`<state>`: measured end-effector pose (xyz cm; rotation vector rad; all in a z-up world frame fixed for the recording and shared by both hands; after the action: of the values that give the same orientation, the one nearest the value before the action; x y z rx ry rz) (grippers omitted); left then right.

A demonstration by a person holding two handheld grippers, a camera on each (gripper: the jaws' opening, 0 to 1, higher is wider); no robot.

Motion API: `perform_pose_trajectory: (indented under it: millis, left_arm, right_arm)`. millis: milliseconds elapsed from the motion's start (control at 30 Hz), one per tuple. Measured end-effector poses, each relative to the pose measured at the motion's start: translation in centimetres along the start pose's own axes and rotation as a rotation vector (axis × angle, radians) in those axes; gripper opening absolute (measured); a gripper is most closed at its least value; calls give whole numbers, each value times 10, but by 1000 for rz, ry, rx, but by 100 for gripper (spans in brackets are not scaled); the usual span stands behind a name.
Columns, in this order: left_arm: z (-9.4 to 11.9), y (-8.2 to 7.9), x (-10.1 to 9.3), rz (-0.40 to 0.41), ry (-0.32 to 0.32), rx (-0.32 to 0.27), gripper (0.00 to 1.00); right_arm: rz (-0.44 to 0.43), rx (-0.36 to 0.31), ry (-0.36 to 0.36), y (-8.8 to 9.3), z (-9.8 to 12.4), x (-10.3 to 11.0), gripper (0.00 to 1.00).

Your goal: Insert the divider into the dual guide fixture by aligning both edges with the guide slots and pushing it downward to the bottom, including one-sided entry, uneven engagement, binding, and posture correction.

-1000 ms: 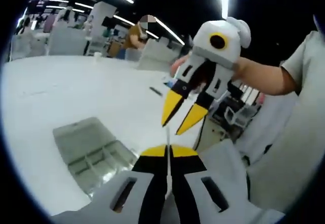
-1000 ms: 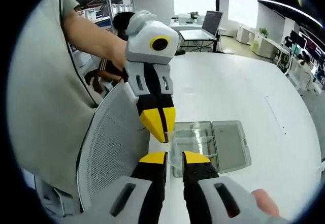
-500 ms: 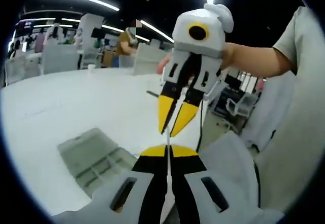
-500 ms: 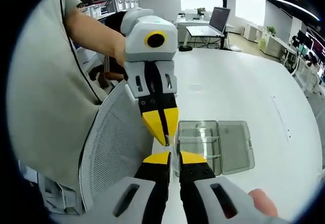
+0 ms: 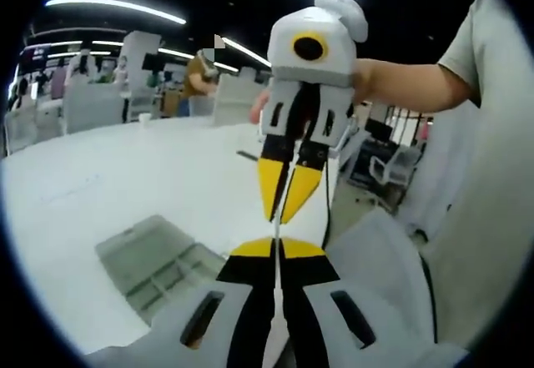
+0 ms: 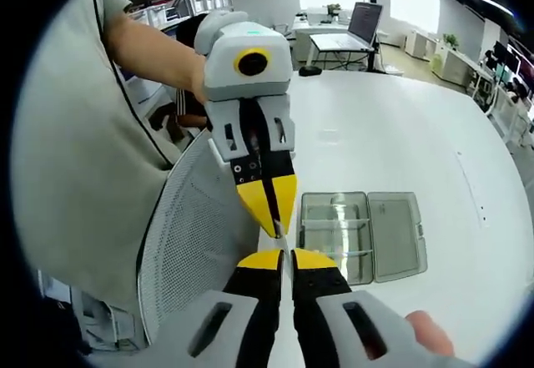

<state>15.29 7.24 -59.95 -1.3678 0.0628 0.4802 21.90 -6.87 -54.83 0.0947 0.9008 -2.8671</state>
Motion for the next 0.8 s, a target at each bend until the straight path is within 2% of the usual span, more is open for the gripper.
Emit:
perform_pose_trajectory:
  millis: [33,167,633,800]
  left_arm:
    - [0,1,0,-8,-1,1,0]
    - [-1,2,-1,-21,-2,13,0]
    - [-2,2,3,-3,-41,36,4]
    - [1,1,4,-3,-62,40,10]
  right_arm:
    - [18,1,-1,0,0,2,0]
    - [1,22,-6,-2,0,3,0]
    - [-6,70,8,-7,-2,5,0]
    - [-24,80,19,-7,-3,2,0]
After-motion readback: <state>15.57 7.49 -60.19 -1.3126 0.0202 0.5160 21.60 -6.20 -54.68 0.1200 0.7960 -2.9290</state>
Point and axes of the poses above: the point that each gripper's makers call its tool centre point, and the gripper's own axes: z roughly backward along the fingers, x roughly to its left, y roughly out of its underside, the point moved 10 cm from there along z, roughly backward along the fingers, and after that the axes turned 15 degrees about y, right-handed, at the moved point
